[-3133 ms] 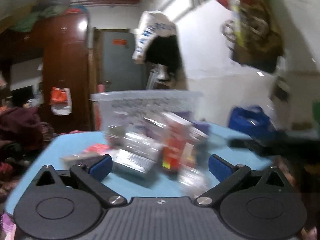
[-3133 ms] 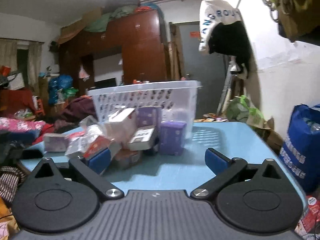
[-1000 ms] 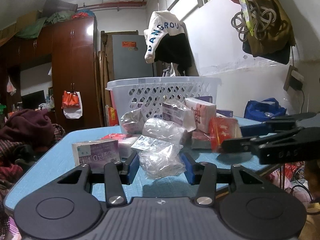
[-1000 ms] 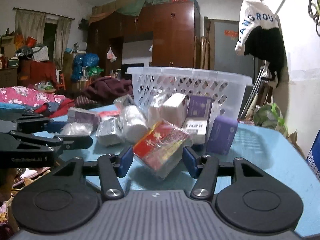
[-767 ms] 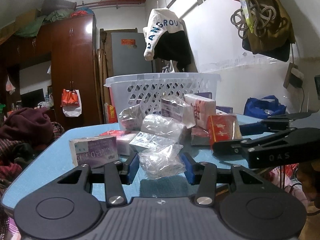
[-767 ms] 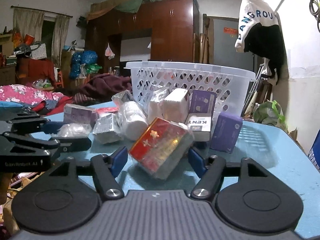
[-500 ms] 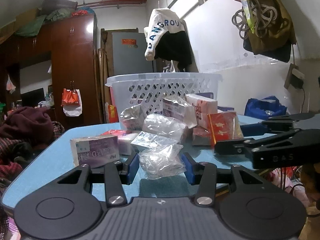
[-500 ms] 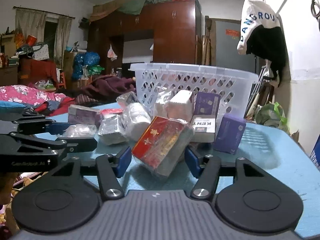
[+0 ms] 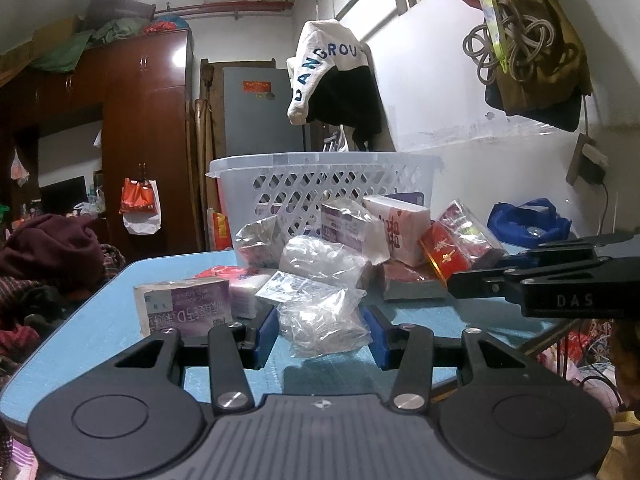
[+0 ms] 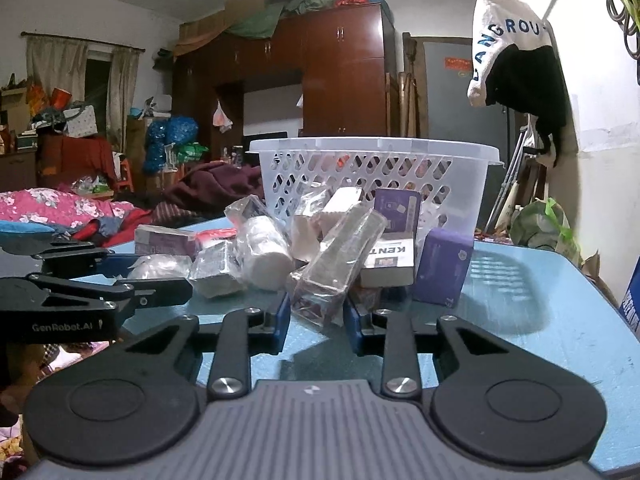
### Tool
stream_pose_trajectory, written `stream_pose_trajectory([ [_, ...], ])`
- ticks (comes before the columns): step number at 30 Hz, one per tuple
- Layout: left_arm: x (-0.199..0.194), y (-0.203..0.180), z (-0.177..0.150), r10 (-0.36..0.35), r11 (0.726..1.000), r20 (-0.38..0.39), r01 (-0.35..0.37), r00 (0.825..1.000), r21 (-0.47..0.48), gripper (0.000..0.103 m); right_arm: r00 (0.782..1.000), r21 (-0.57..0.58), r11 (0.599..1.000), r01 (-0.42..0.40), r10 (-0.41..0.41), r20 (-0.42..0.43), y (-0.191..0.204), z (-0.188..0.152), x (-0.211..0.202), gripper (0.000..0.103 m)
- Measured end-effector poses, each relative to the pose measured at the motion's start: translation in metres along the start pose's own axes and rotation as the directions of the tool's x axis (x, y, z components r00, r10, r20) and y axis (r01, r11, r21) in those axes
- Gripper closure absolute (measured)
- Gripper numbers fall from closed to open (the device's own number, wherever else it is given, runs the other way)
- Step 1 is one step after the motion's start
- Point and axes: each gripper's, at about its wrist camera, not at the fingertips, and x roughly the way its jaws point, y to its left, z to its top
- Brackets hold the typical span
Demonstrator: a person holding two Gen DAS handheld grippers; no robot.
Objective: Organize objects
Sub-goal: 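Grasp the small clear bag with the left gripper while the right grasps the red box, then carry both held items over the white basket and release them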
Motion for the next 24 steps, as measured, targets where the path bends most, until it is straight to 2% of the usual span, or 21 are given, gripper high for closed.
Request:
stream_pose_trajectory([
  [5,0.001,0.002,-0.001,0.005,1.000,-0.003,-0.005,1.000,-0.001,0.052,1.000,0.034,0.999,-0.008,0.008,0.006,-0.005,-0.001,0.001,0.062],
  [6,0.001,0.002,-0.001,0.006,1.000,-0.004,-0.006,1.000,0.000,0.052,1.000,0.039,0.999,-0.009,0.008,0.009,-0.005,-0.001,0.001,0.063],
  [7,0.001,0.002,-0.001,0.006,1.000,-0.004,-0.006,1.000,0.000,0.052,1.000,0.039,0.999,-0.008,0.008,0.004,-0.005,-0.001,0.001,0.068],
  [17,-0.004,0.002,0.008,-0.013,1.000,0.057,0.014,0.998,-0.010,0.052,0.996,-0.033,0.998,0.045,-0.043,0.072,0.002,0.007,-0.013,0.072],
  [20,0.000,0.002,0.025,-0.016,1.000,0.104,0.017,0.994,-0.006,0.052,0.994,-0.055,0.997,0.060,-0.054,0.099,0.001,0.022,-0.015,0.072],
  [24,0.022,0.007,0.084,-0.029,0.999,0.174,0.032,0.984,-0.015,0.052,0.988,-0.102,0.991,0.088,-0.074,0.138,-0.007,0.071,-0.002,0.072],
])
